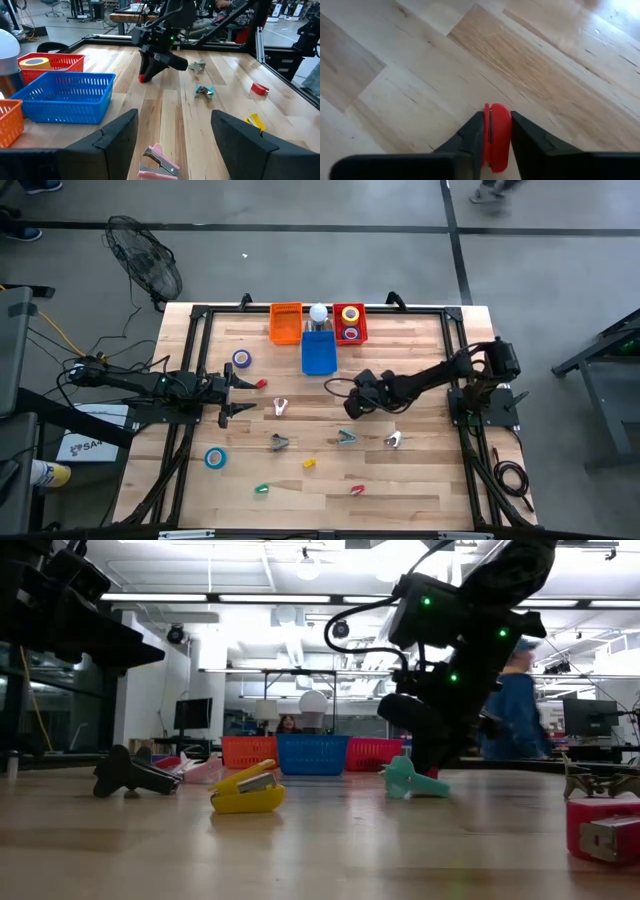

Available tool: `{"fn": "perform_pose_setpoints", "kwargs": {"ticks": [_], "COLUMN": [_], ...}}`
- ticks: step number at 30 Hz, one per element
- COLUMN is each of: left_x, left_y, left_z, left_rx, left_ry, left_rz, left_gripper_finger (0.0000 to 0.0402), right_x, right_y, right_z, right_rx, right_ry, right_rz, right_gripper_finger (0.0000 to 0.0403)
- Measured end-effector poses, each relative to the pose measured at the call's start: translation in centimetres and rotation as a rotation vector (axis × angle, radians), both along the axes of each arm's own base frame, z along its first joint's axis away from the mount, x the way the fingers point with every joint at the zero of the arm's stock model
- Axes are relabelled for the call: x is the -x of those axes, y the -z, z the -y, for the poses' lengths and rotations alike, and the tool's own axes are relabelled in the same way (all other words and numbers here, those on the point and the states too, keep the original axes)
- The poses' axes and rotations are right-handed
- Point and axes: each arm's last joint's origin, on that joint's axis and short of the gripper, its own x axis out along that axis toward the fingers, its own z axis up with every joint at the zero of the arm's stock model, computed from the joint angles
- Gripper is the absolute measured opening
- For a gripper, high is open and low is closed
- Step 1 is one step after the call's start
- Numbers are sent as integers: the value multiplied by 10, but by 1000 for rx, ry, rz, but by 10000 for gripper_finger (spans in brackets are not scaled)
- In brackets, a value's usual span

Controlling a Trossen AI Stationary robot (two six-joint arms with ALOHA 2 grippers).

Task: Pick and place Stapler, Stapler remover, tape
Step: Put the top right red stapler into the blue basket

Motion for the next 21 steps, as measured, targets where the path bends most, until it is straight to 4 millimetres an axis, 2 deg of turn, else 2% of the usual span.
{"fn": "perform_pose_setpoints", "kwargs": {"ticks": [3, 8, 15, 21], "left_x": [0, 0, 0, 0], "left_y": [0, 0, 0, 0], "left_z": [0, 0, 0, 0], "left_rx": [0, 0, 0, 0], "left_ry": [0, 0, 0, 0], "left_rz": [0, 0, 0, 0], "left_gripper_finger": [246, 246, 246, 246], "right_x": [0, 0, 2, -6], "right_y": [0, -2, -20, -35], "right_z": [1, 1, 2, 13], "right_rx": [-7, -10, -43, -40], "right_ry": [-27, -55, -151, -291], "right_rz": [-10, -6, 27, 121], "right_gripper_finger": [54, 55, 54, 54]}}
